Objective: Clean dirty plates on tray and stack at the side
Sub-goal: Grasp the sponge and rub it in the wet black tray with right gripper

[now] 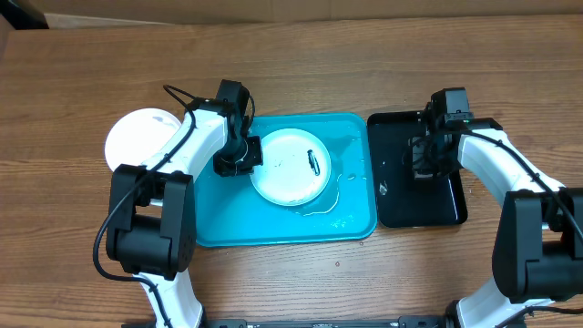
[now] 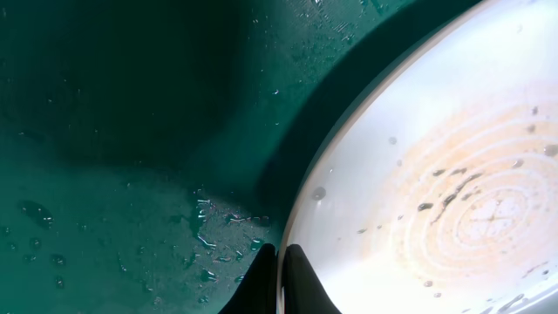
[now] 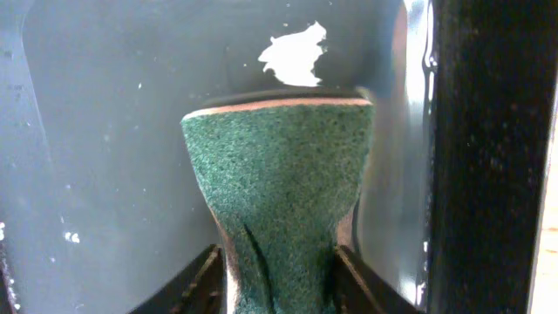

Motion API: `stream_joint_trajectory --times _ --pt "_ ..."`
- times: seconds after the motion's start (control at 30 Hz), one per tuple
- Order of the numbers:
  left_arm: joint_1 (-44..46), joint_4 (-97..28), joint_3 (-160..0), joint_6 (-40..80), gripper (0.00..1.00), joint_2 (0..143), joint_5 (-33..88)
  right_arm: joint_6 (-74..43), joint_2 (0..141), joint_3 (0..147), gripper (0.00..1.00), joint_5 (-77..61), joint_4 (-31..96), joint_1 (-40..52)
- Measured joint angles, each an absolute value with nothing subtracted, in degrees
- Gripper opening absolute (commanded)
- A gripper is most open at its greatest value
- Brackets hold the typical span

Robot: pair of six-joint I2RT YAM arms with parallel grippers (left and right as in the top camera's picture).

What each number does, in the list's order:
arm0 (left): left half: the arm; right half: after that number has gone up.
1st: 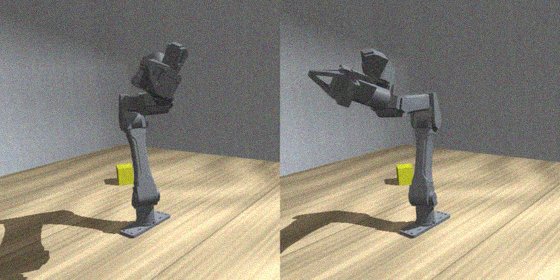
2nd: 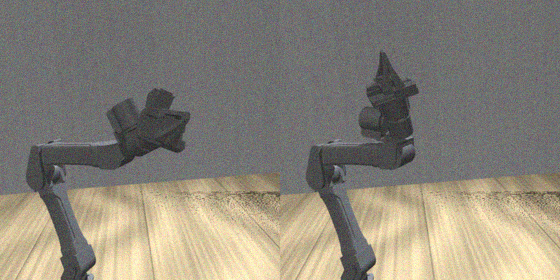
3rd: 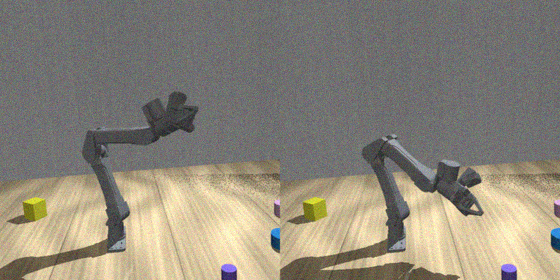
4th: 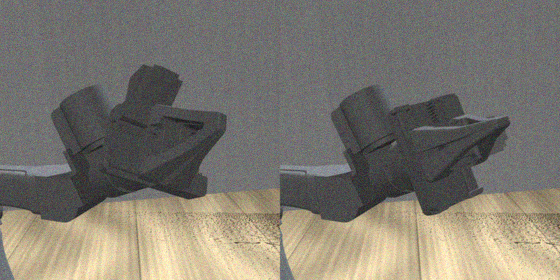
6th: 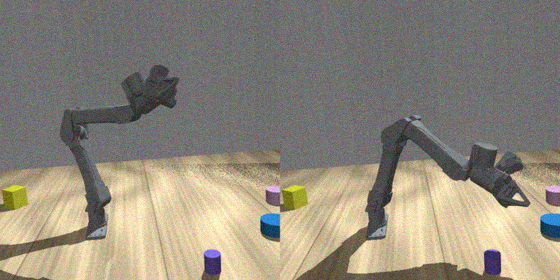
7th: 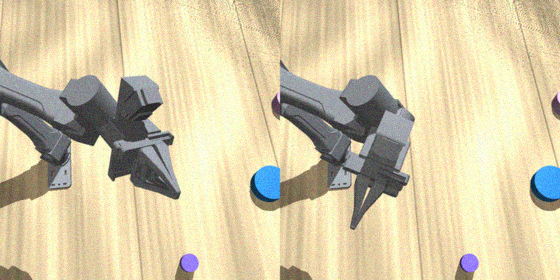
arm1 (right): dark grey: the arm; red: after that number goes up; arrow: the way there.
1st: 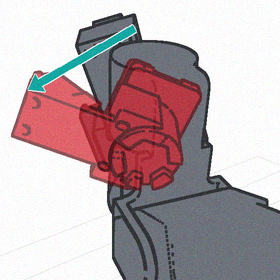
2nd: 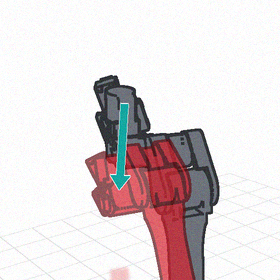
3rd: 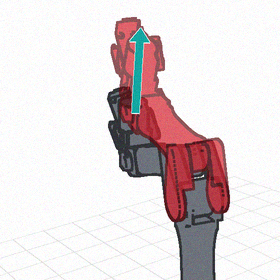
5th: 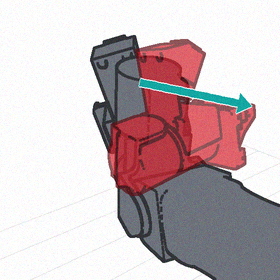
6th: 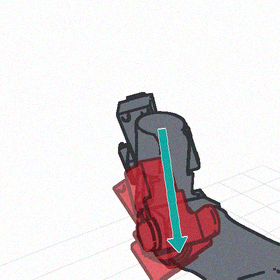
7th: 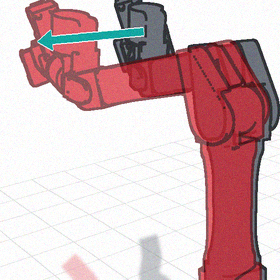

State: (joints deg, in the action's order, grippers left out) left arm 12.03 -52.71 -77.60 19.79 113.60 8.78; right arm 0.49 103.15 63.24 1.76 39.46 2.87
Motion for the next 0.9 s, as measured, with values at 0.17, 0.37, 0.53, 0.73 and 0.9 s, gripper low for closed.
stream_joint_trajectory --times 0.17,0.37,0.53,0.73,0.9 --pt "12.03 -52.66 -77.60 19.77 0.04 113.60 8.78 0.40 103.15 62.24 0.35 1.78 38.33 2.87" --pt "12.03 -51.53 -77.58 19.77 0.04 113.60 8.82 0.47 103.15 62.22 0.10 1.34 38.59 2.81" --pt "12.03 -51.16 -77.60 19.77 0.04 113.60 8.82 0.45 103.15 62.08 0.04 -1.06 38.22 2.76" --pt "12.03 -50.09 -77.58 19.79 0.09 113.60 8.80 1.15 103.15 66.48 0.04 -4.43 47.66 2.76" --pt "12.03 -49.15 -77.56 19.79 0.13 113.60 8.78 1.30 103.15 73.49 0.04 -5.23 55.64 2.76"
